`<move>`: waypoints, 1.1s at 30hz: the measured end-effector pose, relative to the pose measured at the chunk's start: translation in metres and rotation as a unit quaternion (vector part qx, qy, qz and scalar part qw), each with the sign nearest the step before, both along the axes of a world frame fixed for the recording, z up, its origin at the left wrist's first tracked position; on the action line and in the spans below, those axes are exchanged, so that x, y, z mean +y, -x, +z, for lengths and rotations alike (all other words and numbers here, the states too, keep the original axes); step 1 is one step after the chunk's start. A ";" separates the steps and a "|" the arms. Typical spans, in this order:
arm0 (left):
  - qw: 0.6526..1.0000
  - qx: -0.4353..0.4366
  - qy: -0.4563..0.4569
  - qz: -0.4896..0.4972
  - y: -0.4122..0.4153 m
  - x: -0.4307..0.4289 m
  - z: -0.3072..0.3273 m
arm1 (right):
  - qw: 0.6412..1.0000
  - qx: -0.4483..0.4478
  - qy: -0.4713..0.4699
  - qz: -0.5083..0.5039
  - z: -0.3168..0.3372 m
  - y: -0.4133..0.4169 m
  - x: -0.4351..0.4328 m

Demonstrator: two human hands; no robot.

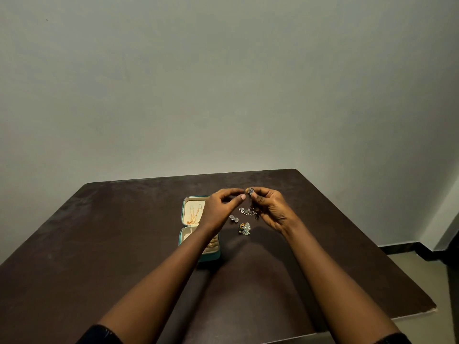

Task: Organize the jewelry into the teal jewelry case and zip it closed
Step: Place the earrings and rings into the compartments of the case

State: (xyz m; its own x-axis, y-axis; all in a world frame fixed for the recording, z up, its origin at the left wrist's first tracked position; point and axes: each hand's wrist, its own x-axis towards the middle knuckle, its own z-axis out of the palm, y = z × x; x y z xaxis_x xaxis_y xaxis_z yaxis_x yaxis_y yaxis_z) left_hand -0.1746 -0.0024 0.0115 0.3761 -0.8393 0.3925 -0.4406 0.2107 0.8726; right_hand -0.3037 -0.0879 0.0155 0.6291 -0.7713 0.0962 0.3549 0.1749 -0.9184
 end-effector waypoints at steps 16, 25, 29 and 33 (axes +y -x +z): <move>0.980 0.197 0.024 0.010 0.007 -0.009 0.003 | 0.994 0.071 -0.077 -0.012 0.013 -0.004 0.001; 0.924 0.371 0.009 -0.098 0.004 -0.004 0.005 | 0.995 0.028 -0.074 -0.055 0.011 -0.012 0.002; 0.907 0.408 0.009 -0.106 0.002 -0.002 0.006 | 0.996 0.002 -0.078 -0.047 0.015 -0.015 0.005; 0.917 0.388 0.010 -0.090 -0.003 0.001 0.008 | 0.995 0.079 0.006 -0.056 0.018 -0.016 0.010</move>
